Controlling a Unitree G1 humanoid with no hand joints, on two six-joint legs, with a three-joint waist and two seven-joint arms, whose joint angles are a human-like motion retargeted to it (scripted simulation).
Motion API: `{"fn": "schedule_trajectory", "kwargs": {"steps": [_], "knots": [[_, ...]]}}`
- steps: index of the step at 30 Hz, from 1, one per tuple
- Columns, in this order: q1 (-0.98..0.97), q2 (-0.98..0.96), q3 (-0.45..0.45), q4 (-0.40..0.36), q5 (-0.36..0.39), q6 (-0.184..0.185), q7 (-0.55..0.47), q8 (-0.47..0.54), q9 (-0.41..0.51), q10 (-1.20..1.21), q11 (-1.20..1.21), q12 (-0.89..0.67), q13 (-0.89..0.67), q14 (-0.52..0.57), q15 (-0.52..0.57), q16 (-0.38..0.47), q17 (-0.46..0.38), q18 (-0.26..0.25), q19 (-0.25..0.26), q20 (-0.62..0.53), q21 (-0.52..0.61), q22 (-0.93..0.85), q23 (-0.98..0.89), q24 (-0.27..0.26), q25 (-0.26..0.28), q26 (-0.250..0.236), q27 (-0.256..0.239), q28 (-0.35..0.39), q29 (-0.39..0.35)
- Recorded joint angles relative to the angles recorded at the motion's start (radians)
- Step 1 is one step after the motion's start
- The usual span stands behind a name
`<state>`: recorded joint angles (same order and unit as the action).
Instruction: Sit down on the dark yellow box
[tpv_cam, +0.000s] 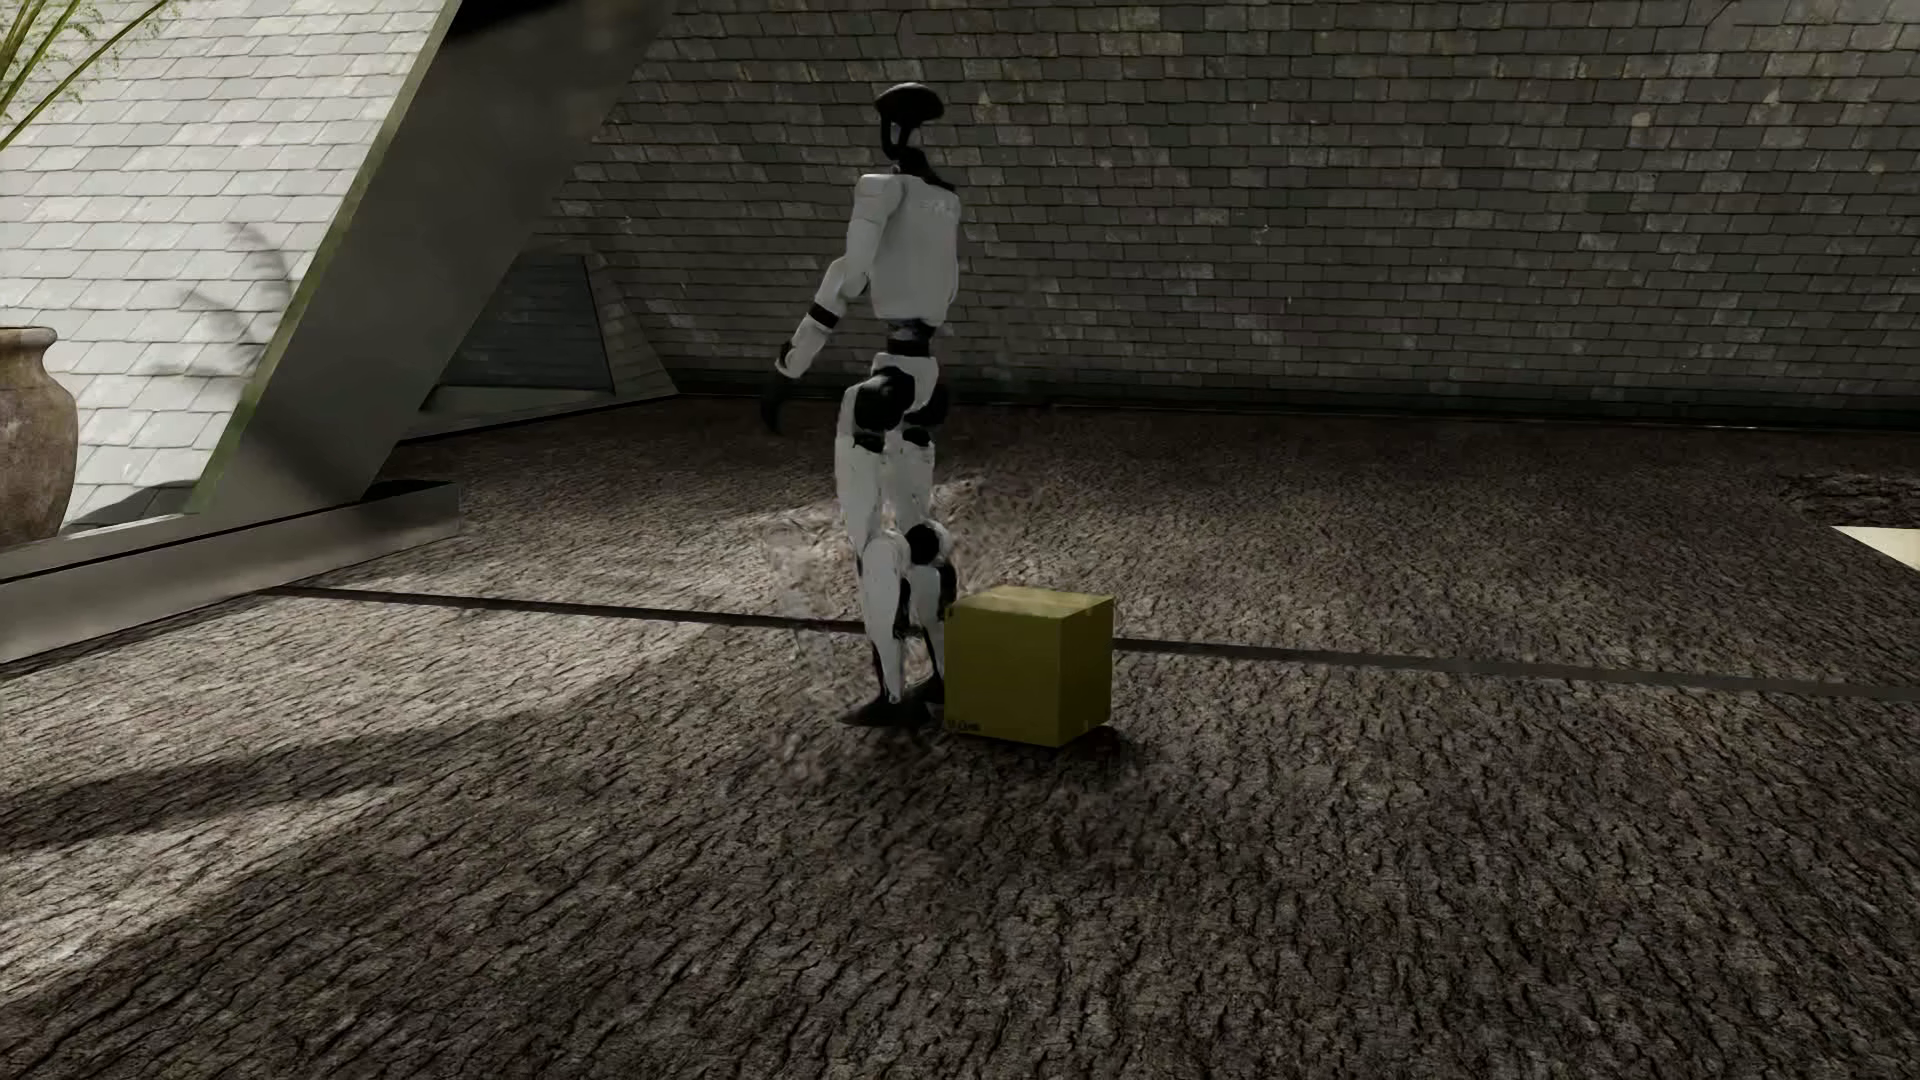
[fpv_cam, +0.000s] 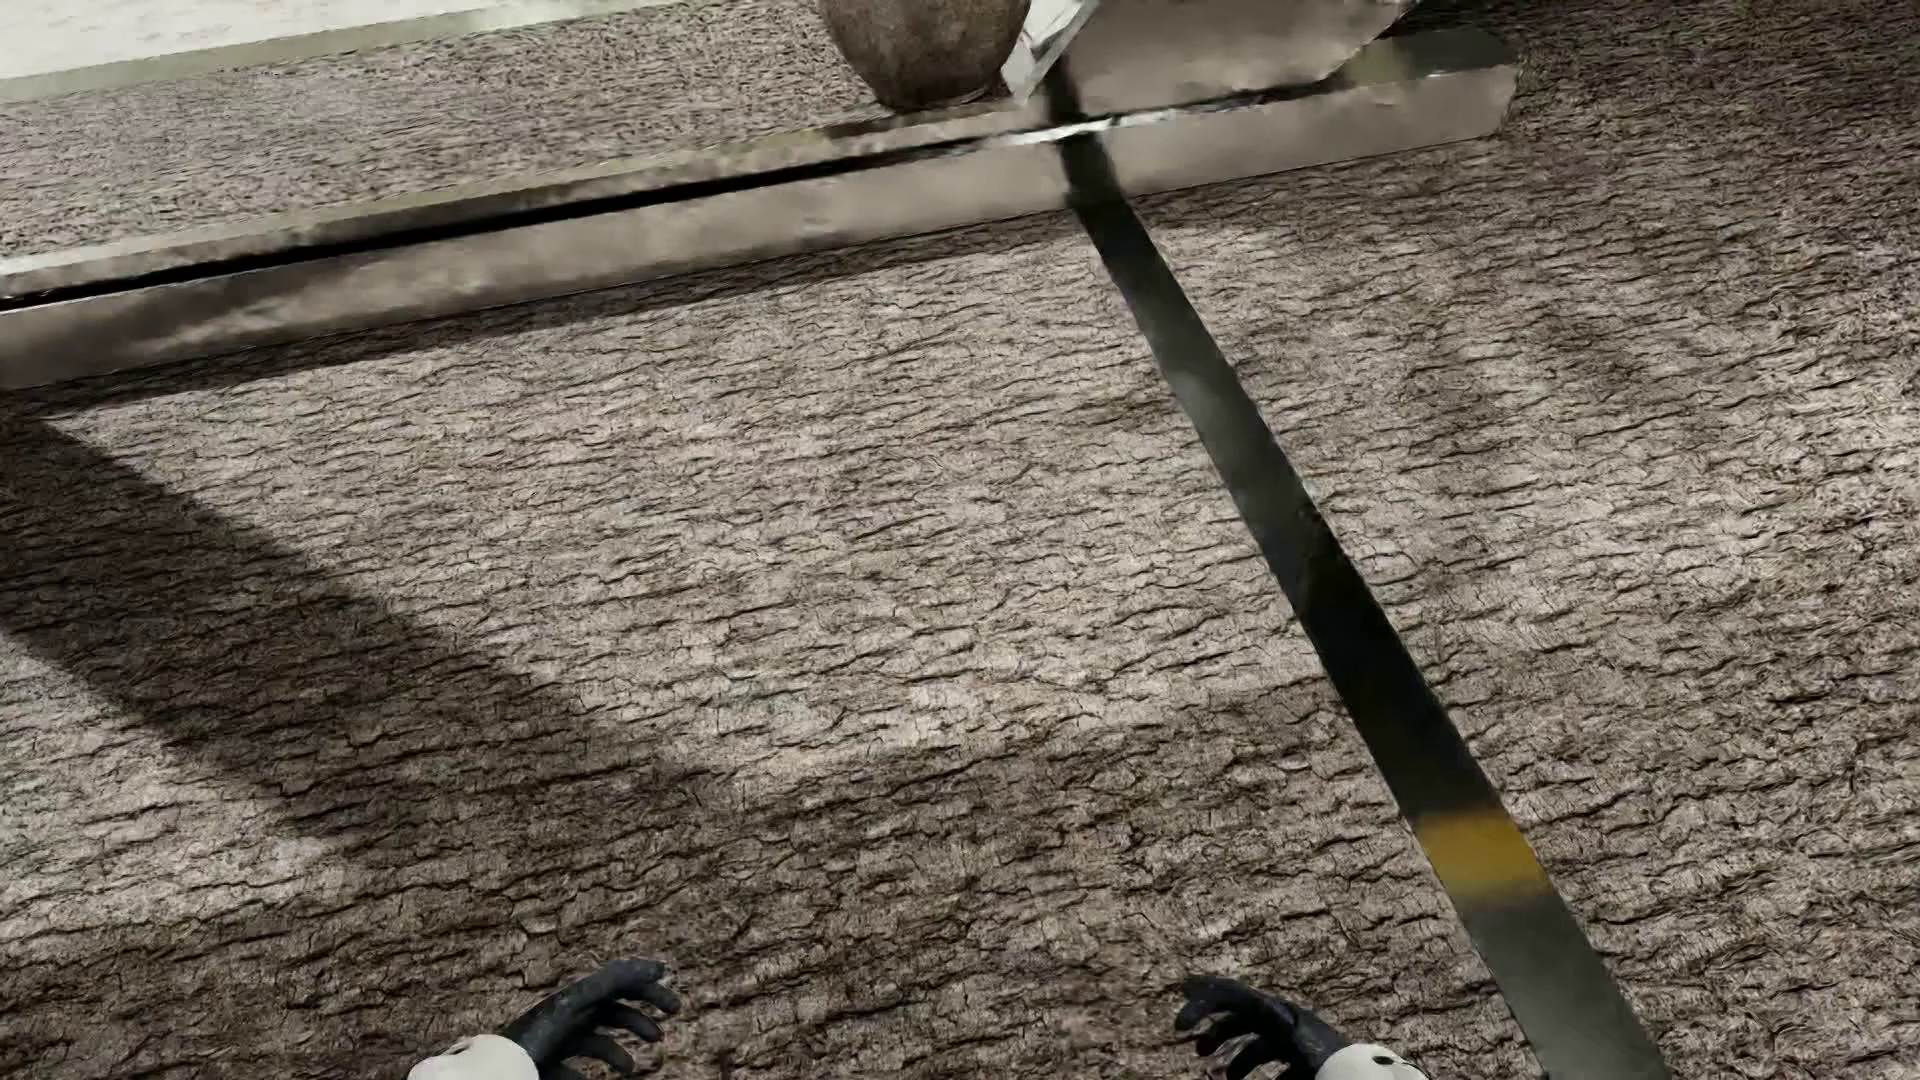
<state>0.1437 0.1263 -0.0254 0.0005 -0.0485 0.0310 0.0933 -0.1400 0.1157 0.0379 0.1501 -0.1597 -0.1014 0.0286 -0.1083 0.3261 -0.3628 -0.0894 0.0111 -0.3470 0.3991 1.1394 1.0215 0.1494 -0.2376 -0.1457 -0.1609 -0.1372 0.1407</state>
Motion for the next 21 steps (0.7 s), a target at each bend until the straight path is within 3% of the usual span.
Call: {"fn": "schedule_trajectory", "kwargs": {"steps": [2, 4, 11, 15, 18, 21], "knots": [[0.051, 0.03, -0.002, -0.002, -0.002, -0.002, 0.011, -0.008, -0.034, -0.03, 0.003, 0.017, 0.001, -0.004, -0.015, -0.028, 0.018, -0.002, 0.0, 0.028, -0.005, 0.107, 0.129, -0.009, 0.007, 0.032, 0.048, 0.032, -0.042], [0.072, 0.044, -0.007, -0.001, -0.007, -0.001, 0.015, -0.009, -0.062, -0.036, 0.006, 0.049, 0.007, -0.016, -0.024, -0.049, 0.017, -0.007, 0.006, 0.058, -0.012, 0.151, 0.19, -0.011, -0.006, 0.047, 0.063, 0.043, -0.054], [0.089, 0.053, -0.01, 0.004, -0.015, 0.004, 0.002, 0.013, -0.115, -0.037, 0.009, 0.155, 0.083, -0.038, -0.036, -0.091, -0.026, -0.01, 0.005, 0.077, -0.05, 0.03, 0.092, 0.023, 0.003, 0.009, 0.031, -0.049, -0.003], [0.069, 0.053, -0.011, 0.009, -0.012, 0.005, -0.014, 0.052, -0.119, -0.023, -0.002, 0.145, 0.08, -0.032, -0.06, -0.097, 0.01, 0.002, 0.008, 0.073, -0.046, 0.042, 0.092, 0.005, 0.014, 0.021, 0.045, -0.025, -0.014], [0.075, 0.055, -0.011, 0.005, -0.008, 0.001, -0.011, 0.039, -0.11, -0.027, 0.001, 0.132, 0.093, -0.032, -0.037, -0.07, 0.017, 0.007, -0.002, 0.055, -0.047, 0.03, 0.052, 0.015, 0.009, 0.011, 0.033, -0.035, -0.001], [0.088, 0.06, -0.01, 0.001, -0.005, 0.001, -0.003, 0.018, -0.106, -0.039, 0.001, 0.124, 0.094, -0.031, -0.032, -0.066, 0.021, 0.004, -0.006, 0.063, -0.036, 0.052, 0.05, -0.007, 0.002, 0.018, 0.026, -0.011, 0.013]]}}
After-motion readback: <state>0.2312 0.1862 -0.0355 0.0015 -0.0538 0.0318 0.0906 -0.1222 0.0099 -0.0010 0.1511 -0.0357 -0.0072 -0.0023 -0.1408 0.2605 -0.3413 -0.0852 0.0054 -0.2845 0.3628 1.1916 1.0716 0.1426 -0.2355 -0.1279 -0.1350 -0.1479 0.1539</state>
